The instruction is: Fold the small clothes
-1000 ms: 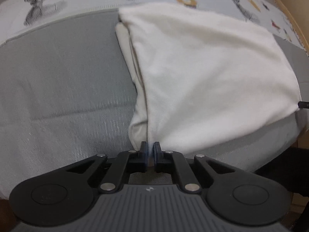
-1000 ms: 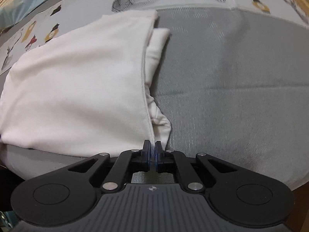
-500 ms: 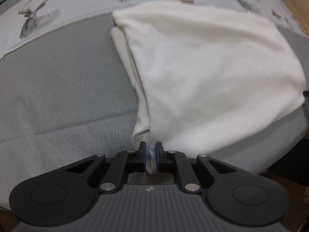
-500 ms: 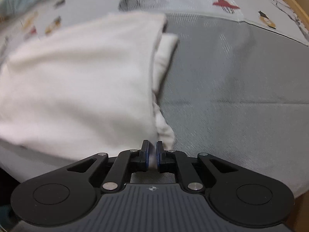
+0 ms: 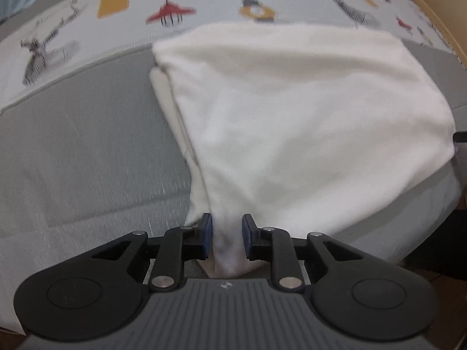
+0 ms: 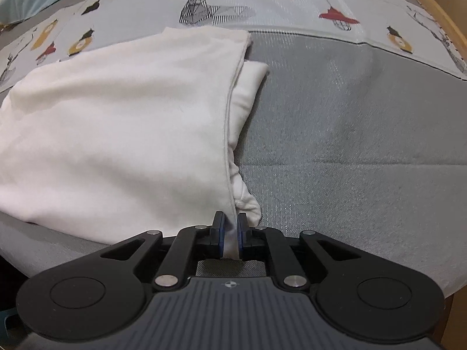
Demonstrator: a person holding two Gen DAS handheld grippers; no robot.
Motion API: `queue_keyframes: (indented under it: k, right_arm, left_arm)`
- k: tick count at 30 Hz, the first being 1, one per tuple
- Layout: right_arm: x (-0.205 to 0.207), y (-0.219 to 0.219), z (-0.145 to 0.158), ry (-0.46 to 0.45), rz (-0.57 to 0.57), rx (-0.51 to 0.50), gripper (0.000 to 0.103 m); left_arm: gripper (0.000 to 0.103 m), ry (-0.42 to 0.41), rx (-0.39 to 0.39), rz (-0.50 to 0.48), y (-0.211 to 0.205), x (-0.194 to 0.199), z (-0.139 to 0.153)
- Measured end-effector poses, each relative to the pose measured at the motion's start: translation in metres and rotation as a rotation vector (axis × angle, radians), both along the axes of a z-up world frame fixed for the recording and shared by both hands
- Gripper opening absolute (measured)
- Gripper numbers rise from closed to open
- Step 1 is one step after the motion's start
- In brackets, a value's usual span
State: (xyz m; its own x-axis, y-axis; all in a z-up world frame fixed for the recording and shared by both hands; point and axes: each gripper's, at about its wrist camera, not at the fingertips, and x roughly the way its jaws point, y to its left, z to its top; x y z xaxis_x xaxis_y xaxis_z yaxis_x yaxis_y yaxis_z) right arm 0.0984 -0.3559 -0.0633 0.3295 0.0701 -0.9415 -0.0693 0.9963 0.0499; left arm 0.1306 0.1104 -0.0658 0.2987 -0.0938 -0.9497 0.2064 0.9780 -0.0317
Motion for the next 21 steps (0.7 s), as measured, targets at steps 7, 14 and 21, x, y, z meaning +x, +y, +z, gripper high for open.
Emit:
queue_keyframes:
  k: [7,14,21]
  right_arm:
    - [-0.017,0.009,0.035,-0.136,-0.028,0.007,0.008]
    - [-0.055,0.038,0.084,-0.352,0.011,0.027,0.021]
    - [-0.083,0.102,0.091,-0.422,0.104,0.119,0.034]
  left_arm:
    - [0.048,-0.228,-0.091,0.019,0.002,-0.035,0.070]
    - [0.075,-0.532,-0.084,0.060,0.007,-0.079,0.134]
    - [0.076,-0.644,-0.114,0.439,0.046,-0.091,0.142]
